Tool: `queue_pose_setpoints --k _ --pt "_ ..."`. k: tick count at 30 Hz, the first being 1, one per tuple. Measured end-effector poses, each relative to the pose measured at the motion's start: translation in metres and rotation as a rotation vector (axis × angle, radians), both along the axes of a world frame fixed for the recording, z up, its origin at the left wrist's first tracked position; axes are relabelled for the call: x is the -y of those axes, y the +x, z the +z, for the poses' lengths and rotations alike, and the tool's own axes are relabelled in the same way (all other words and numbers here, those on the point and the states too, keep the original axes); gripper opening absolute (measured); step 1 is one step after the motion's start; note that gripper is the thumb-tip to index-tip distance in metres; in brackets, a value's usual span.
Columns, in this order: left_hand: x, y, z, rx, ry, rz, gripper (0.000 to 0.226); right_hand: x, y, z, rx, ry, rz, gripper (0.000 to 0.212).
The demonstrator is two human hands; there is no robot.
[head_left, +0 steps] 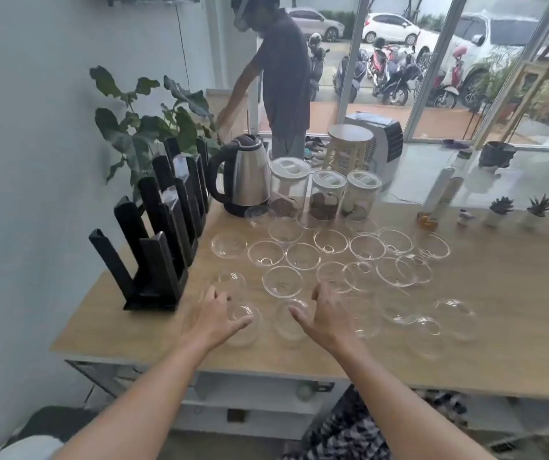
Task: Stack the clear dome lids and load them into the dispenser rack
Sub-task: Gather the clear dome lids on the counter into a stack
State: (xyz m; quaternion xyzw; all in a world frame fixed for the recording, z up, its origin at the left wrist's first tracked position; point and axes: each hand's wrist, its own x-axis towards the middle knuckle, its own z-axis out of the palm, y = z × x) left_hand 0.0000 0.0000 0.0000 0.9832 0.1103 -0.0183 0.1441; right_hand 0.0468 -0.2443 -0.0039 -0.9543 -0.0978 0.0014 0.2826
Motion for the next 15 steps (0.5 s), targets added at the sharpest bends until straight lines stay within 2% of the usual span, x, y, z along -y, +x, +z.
queue_pose_setpoints --k 4,8,10,15 --pt "0.001 -0.014 -0.023 0.007 -0.083 0.052 0.08 -0.011 -0.013 -0.013 -0.076 -0.001 -0.014 0.07" --pt "0.006 -0.018 -0.04 -0.011 -0.103 0.067 0.096 -0.018 -0.016 -0.02 -0.176 0.032 -0.026 0.091" --pt "0.008 -0.021 -0.045 -0.011 -0.106 0.063 0.098 -0.018 -0.017 -0.025 -0.181 0.049 -0.016 0.09" --pt "0.013 -0.024 -0.054 0.098 -0.182 0.082 0.082 -0.011 -0.028 -0.027 -0.177 0.097 -0.022 0.082"
